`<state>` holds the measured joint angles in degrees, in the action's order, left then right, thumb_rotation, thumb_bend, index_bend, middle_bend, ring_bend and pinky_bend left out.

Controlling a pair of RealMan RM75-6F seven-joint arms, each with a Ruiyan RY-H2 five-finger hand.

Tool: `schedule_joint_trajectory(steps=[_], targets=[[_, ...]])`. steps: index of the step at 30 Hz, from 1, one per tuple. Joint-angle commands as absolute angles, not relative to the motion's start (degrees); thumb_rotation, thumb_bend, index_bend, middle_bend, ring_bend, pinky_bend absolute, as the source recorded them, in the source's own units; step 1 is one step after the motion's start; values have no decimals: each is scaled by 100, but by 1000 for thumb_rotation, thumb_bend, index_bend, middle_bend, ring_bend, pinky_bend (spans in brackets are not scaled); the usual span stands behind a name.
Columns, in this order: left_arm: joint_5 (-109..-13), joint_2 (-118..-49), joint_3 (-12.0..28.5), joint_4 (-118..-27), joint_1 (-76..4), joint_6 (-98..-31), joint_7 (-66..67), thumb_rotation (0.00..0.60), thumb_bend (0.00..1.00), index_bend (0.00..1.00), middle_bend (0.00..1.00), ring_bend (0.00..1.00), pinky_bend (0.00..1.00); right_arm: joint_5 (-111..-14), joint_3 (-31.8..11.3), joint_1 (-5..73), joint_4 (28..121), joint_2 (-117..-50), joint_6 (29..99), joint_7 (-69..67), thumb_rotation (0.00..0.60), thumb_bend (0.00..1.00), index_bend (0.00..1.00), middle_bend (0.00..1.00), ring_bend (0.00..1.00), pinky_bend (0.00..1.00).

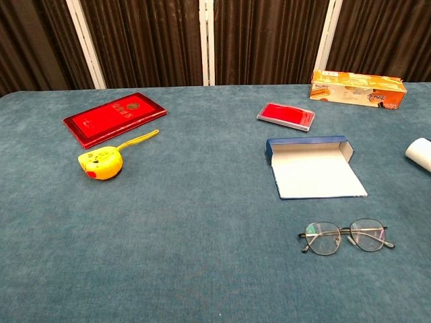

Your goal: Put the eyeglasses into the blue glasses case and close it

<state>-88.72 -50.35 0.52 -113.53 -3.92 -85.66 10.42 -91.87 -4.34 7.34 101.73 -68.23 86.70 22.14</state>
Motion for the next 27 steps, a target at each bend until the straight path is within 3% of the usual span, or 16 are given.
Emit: schedule_joint_trajectory(steps=[1,5,8,9,12,15,27], targets=[[-8800,-5048,71,-11339,-419,-8509,1061,600,0,0,0,0,0,-9145,-415,769,10160,-6850,8570,2227,600,0,0,0,0,0],[-8756,-5065,98,-11350,-446,-8480,1108,600,0,0,0,0,0,-8999,-395,950,10252,-6841,8143,2067,600,0,0,0,0,0],[-8723,-5100,120,-11364,-471,-8456,1174,600,0,0,0,0,0,-8789,-398,1309,10329,-6796,7402,1784,600,0,18,0,0,0],[-8679,-5122,129,-11354,-496,-8408,1218,600,0,0,0,0,0,-8641,-389,1559,10371,-6786,6878,1688,600,0,68,0,0,0],[-8527,-5168,167,-11325,-544,-8317,1291,600,0,0,0,0,0,-8356,-468,1892,10363,-6785,6289,1650,600,0,288,0,0,0],[-8318,-5211,232,-11278,-604,-8223,1331,600,0,0,0,0,0,-8042,-562,2250,10154,-7054,5789,1886,600,5,368,0,0,0],[-7927,-5322,322,-11154,-723,-8049,1494,600,0,0,0,0,0,-7280,-642,2816,9626,-7915,5265,2243,600,164,446,0,0,0]])
